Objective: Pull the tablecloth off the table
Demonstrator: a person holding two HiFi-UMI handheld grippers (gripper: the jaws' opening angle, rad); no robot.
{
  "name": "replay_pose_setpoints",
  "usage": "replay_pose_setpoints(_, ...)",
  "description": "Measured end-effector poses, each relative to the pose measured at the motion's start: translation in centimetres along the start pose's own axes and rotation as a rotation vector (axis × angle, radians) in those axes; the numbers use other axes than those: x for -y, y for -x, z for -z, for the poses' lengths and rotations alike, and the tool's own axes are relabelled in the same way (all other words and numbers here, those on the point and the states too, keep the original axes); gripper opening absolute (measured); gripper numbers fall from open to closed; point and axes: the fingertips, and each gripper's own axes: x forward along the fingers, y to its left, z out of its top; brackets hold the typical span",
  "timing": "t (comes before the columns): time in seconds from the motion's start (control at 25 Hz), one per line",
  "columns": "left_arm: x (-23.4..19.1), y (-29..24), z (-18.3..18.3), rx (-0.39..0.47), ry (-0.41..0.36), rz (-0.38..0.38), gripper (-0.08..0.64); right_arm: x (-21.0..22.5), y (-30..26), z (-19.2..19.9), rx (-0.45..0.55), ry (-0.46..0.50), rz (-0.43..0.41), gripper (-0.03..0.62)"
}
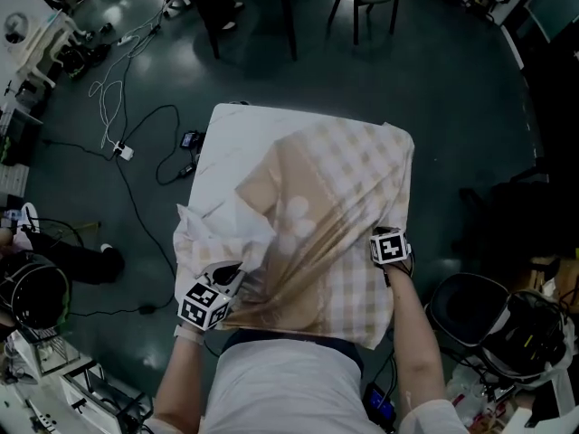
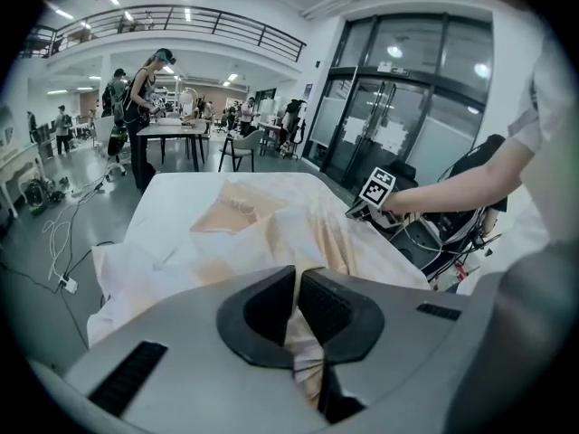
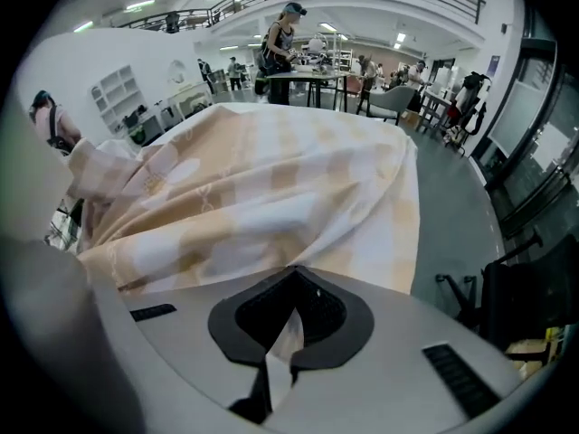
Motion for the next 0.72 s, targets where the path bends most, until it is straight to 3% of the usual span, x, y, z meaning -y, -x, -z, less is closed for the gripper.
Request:
replay_pose_setpoints(0.52,1.7,-4.1,-0.2,-0.071,-0.053,0.070,0.014,-9.8,2.6,6.2,0.003,-0.128,-0.211,0.023)
replay_pose_setpoints(0.72,2.8,-7.0,-0.4,-0.119,-0.064,0.091,0.014,-12.5,3.1,7.0,0.000,-0.111,-0.287,0.023)
